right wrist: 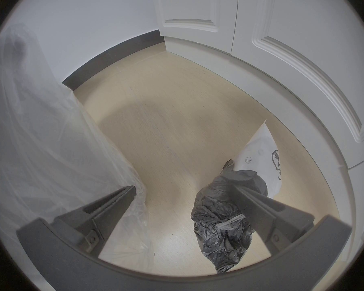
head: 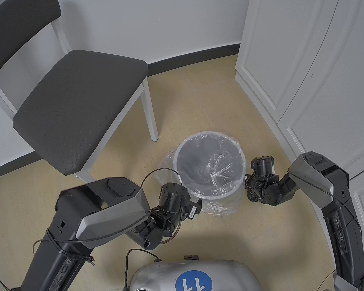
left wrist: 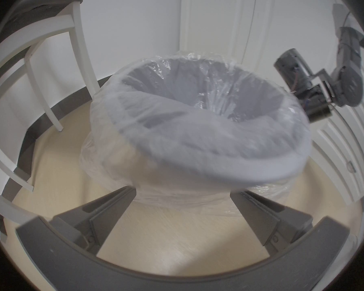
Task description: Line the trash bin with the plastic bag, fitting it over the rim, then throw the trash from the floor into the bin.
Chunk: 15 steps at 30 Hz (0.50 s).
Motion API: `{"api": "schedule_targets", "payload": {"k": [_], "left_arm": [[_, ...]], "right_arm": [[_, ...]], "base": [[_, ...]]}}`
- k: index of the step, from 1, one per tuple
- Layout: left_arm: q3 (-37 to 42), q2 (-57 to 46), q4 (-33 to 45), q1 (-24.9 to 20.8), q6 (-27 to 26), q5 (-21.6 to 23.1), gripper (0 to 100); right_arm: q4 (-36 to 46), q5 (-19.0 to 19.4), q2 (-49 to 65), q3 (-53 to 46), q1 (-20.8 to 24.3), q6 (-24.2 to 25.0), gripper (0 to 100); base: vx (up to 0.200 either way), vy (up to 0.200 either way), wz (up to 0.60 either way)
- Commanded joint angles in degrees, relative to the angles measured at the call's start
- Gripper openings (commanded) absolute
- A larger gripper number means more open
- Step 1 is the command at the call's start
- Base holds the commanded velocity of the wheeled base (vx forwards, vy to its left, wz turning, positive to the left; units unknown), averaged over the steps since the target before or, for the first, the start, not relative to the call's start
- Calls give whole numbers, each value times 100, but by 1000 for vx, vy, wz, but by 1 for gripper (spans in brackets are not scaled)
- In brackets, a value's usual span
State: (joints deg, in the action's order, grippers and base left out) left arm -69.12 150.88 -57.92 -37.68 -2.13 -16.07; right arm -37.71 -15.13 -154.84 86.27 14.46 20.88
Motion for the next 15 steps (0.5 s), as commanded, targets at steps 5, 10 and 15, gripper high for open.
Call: {"api": "schedule_targets", "payload": {"k": [5,10,15], "left_arm": [[-831,424,501,428,-6,-503,100],[-945,416,764,710,-33,-511,100],[-1429,495,1169,929,-33,-511,100]], "right_arm": [[0,1,25,-5,-40,-49,100],[-9,1,25,-14,-40,-58,100],[-9,1,51,-84,-48,-128,100]], "base": [[0,0,0],[0,0,0],[0,0,0]]}}
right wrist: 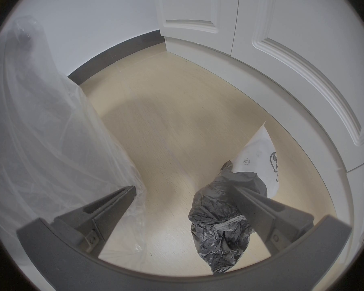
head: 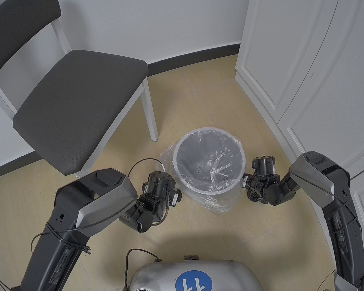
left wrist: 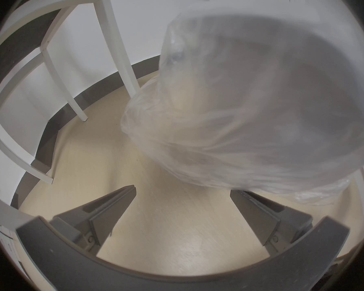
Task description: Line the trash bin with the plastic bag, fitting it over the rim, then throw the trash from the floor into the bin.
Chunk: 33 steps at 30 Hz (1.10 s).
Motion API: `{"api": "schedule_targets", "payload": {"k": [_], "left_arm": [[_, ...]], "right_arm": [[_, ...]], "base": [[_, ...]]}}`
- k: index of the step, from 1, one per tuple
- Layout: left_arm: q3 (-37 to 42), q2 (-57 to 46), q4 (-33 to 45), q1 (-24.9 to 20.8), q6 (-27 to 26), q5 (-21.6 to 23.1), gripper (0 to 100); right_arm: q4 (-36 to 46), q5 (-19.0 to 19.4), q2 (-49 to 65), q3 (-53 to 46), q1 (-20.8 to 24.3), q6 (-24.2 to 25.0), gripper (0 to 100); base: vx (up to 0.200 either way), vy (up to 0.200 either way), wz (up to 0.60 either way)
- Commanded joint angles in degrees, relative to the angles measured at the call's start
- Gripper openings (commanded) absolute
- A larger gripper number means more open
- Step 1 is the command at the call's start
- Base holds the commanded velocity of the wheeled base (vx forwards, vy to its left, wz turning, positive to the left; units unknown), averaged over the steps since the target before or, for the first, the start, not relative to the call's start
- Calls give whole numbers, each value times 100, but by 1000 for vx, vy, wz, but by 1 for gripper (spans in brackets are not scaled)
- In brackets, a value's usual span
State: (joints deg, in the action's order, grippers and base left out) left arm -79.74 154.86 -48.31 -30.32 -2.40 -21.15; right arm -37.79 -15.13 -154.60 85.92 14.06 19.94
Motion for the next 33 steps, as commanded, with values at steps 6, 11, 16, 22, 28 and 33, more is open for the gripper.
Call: {"api": "schedule_targets", "payload": {"k": [6,11,16,22,28,33], "left_arm": [[-1316,405,771,457,-6,-21,100],[-1703,431,1403,624,-6,-12,100],[-42,-448,1096,755,-6,138,100],[1505,-1327,-143,711,-32,261,100],[2252,-1845,-275,720,-182,217,100],[2085,-1915,-363,747,-199,-65,100]], "right_arm": [[0,10,35,-67,-8,-43,100],[0,10,44,-67,-17,-52,100],[-35,10,53,-146,-70,-184,100],[-308,133,79,-295,-96,-201,100],[-317,142,106,-295,-175,-263,100],[-325,230,150,-295,-254,-281,100]], "base": [[0,0,0],[0,0,0],[0,0,0],[0,0,0],[0,0,0],[0,0,0]]}}
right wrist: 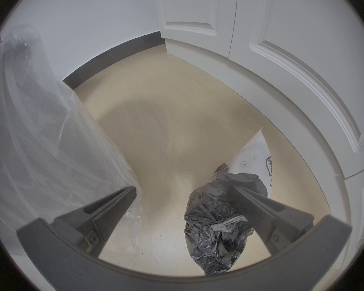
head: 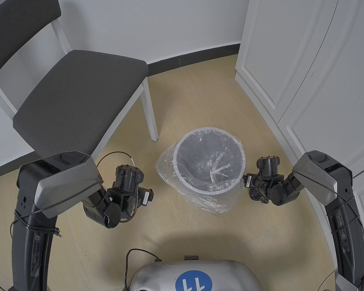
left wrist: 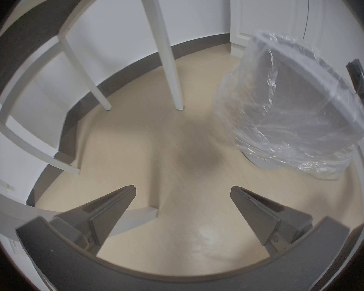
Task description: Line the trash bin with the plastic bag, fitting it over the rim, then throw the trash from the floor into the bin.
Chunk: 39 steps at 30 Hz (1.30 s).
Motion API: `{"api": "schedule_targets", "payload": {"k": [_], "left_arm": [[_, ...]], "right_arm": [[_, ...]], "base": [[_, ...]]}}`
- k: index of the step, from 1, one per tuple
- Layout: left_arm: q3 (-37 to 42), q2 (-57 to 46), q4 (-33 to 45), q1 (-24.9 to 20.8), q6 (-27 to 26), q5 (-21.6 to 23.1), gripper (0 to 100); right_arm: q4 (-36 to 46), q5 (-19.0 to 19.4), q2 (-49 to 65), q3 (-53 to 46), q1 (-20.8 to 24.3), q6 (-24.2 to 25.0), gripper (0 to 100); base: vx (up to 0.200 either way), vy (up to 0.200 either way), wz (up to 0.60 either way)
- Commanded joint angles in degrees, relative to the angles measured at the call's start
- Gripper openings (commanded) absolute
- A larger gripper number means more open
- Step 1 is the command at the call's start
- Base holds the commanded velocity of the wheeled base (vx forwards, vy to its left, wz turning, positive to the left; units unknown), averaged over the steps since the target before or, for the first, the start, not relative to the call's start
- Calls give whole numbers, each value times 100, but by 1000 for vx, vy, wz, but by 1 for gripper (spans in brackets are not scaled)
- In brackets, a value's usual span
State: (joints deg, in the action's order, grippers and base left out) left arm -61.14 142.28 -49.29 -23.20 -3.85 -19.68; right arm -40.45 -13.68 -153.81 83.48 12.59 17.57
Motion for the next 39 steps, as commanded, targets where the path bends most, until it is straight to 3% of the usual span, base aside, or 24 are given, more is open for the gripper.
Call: {"api": "schedule_targets", "payload": {"k": [1,10,22,30,34,39], "left_arm": [[128,-631,-266,35,-54,-238,100],[-935,-68,-125,-132,-54,-256,100],[-2245,1021,455,-115,-54,-247,100],[-4187,2032,1712,-167,-54,-221,100],[-4591,2173,1949,-264,-28,-221,100],[-4556,2164,1905,-299,-1,-256,100]], "right_arm": [[-60,93,88,-60,-117,-43,100],[-297,129,299,-412,-46,-69,100],[-886,243,387,-886,-29,-473,100],[-895,392,413,-1080,50,-526,100],[-895,436,378,-1080,41,-526,100],[-877,480,281,-1053,33,-509,100]], "base": [[0,0,0],[0,0,0],[0,0,0],[0,0,0],[0,0,0],[0,0,0]]}}
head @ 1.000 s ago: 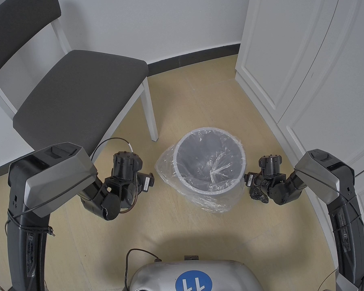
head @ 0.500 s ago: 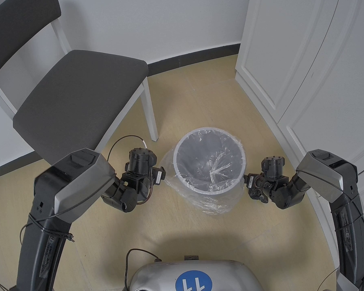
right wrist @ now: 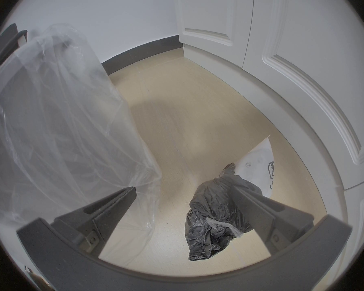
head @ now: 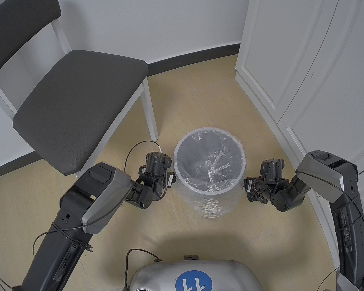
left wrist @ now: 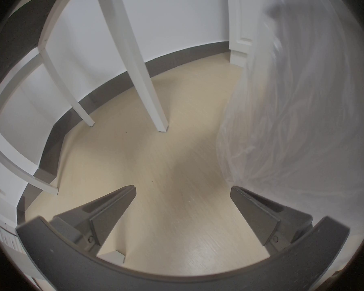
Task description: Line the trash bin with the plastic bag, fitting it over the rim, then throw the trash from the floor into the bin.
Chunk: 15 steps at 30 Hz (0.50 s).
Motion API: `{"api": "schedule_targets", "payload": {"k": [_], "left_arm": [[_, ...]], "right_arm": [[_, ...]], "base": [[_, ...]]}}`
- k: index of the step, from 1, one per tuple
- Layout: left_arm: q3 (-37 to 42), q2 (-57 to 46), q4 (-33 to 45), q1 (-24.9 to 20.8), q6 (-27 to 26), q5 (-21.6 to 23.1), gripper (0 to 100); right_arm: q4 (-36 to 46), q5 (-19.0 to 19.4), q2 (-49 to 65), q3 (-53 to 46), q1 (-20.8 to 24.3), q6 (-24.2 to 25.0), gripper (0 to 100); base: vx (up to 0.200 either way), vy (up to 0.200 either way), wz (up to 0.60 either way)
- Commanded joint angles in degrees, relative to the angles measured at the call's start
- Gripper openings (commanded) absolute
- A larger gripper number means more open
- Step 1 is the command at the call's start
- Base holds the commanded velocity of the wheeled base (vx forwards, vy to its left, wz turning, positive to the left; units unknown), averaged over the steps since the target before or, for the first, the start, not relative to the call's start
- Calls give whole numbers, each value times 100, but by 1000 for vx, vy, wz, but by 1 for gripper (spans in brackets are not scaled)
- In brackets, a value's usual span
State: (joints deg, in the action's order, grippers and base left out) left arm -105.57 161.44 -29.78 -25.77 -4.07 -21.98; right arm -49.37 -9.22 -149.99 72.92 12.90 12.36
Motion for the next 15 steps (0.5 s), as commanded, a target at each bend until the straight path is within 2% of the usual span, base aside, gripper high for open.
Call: {"api": "schedule_targets", "payload": {"k": [1,6,8,12,13,15], "left_arm": [[-78,230,-72,-7,29,-34,100],[388,-122,-133,143,161,-34,100],[1038,-570,-362,178,293,-34,100],[2313,-1211,-1179,151,407,-17,100],[2937,-1475,-1724,143,372,18,100],[3622,-1739,-2401,125,328,36,100]], "right_arm": [[-2,25,-100,-6,-7,3,100],[-11,34,75,-85,-51,-6,100],[-11,157,392,-314,-59,-6,100],[-11,342,902,-859,-77,-58,100],[-37,438,1157,-1096,-86,-146,100],[-178,526,1499,-1474,-112,-261,100]], "base": [[0,0,0],[0,0,0],[0,0,0],[0,0,0],[0,0,0],[0,0,0]]}}
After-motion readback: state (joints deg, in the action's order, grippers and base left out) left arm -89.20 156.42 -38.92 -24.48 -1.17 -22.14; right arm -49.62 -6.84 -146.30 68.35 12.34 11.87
